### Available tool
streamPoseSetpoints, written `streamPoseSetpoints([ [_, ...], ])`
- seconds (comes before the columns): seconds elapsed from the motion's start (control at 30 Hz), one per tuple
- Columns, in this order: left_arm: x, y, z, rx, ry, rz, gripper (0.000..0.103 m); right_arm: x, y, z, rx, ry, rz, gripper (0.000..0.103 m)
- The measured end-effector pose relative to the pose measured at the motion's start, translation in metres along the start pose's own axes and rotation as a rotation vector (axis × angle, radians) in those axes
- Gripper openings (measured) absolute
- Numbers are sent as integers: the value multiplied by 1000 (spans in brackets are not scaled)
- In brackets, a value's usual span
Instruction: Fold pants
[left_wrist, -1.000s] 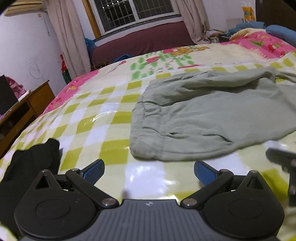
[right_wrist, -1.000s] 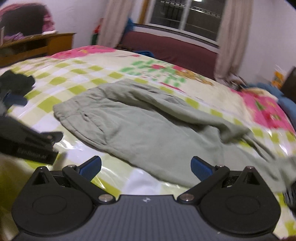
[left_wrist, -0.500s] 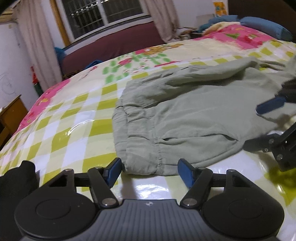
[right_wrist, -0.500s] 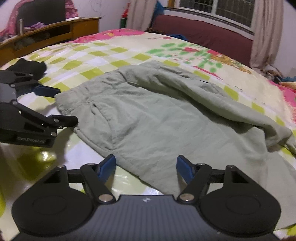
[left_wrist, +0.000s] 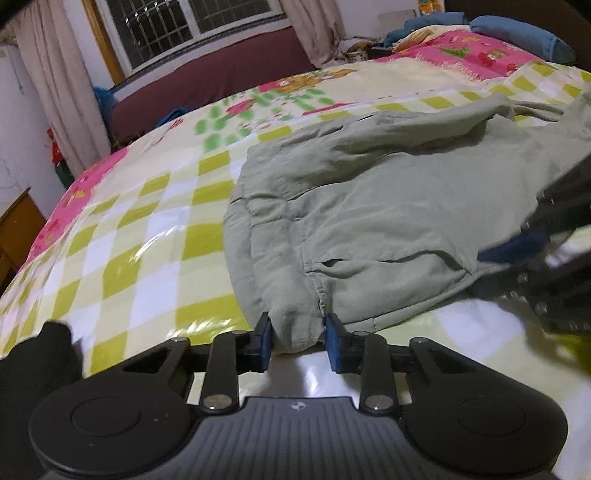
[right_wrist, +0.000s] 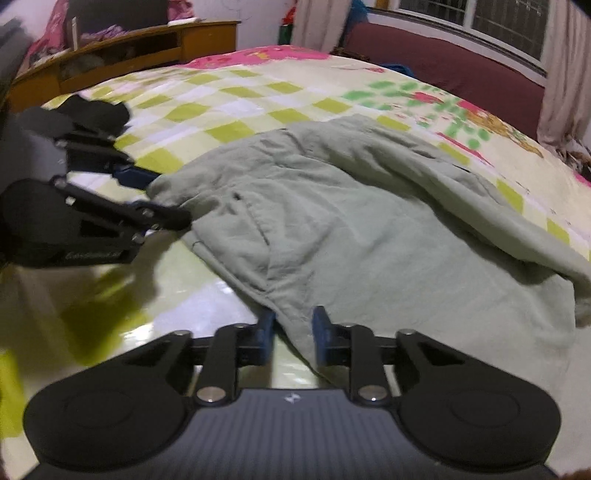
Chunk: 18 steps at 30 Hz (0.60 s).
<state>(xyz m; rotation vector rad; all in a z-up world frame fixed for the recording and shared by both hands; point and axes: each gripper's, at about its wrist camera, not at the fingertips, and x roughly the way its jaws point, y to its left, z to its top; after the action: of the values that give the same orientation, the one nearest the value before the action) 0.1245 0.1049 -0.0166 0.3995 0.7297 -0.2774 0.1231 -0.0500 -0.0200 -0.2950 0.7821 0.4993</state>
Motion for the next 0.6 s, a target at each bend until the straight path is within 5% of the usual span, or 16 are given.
streamPoseSetpoints([
  [0.3, -39, 31, -42, 43, 109, 94, 40, -9, 67, 3, -44, -3, 224, 12],
  [0.47, -62, 39, -56, -2, 104, 110, 42, -19, 74, 0, 18, -24, 224, 33],
  [0.6, -77, 27, -40, -2, 30, 114, 43, -52, 25, -20, 207, -44, 142, 48],
])
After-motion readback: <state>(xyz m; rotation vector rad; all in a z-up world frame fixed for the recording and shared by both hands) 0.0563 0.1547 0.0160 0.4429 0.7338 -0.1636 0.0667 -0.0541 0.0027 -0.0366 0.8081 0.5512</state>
